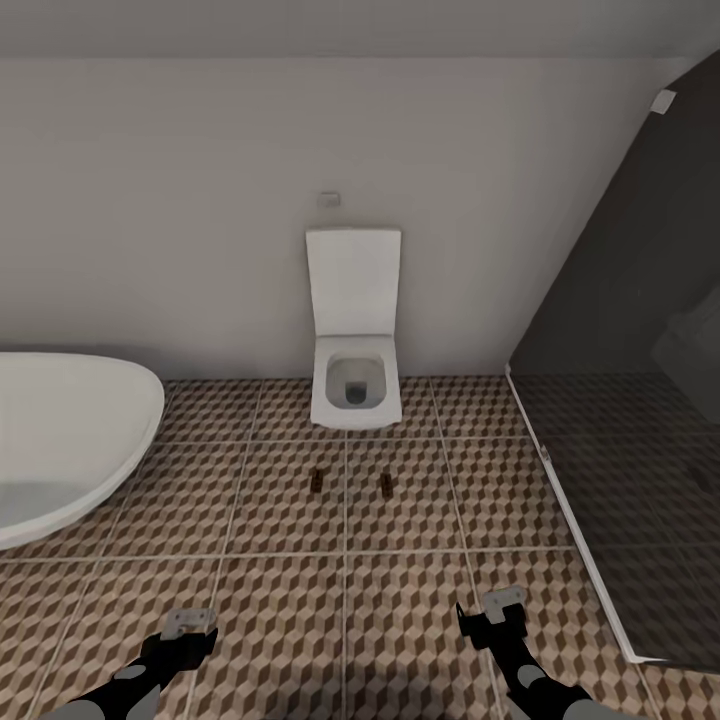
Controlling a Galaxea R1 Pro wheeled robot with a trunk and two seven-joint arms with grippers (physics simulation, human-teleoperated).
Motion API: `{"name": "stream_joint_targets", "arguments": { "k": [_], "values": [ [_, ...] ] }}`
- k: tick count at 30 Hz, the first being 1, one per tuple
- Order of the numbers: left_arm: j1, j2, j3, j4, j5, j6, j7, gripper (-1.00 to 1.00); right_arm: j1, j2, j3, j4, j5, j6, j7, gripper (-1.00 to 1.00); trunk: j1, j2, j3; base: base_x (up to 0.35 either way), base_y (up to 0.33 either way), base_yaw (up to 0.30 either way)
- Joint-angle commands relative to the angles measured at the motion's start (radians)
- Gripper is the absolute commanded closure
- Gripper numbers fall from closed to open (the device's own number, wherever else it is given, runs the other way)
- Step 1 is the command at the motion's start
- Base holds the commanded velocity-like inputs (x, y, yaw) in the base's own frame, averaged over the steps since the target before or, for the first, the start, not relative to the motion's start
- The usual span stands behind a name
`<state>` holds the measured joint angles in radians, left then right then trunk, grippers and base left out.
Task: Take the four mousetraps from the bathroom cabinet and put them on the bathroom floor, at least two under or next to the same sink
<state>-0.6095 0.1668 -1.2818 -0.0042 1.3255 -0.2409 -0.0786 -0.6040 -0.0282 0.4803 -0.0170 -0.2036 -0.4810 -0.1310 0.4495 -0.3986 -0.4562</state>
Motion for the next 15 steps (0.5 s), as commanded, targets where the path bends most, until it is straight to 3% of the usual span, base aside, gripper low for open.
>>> {"name": "stream_joint_targets", "arguments": {
  "k": [1,15],
  "values": [
    [0.0,0.0,-0.007,0.0,0.011,-0.001,-0.004,-1.0,0.0,0.0,0.009,0.0,-0.008,-0.002,-0.002,-1.0,0.001,-0.001,0.0,0.0,0.0,0.0],
    [0.0,0.0,-0.007,0.0,0.011,-0.001,-0.004,-1.0,0.0,0.001,0.009,0.0,-0.008,-0.002,-0.002,-1.0,0.001,-0.001,0.022,0.0,0.0,0.0]
  ]
}}
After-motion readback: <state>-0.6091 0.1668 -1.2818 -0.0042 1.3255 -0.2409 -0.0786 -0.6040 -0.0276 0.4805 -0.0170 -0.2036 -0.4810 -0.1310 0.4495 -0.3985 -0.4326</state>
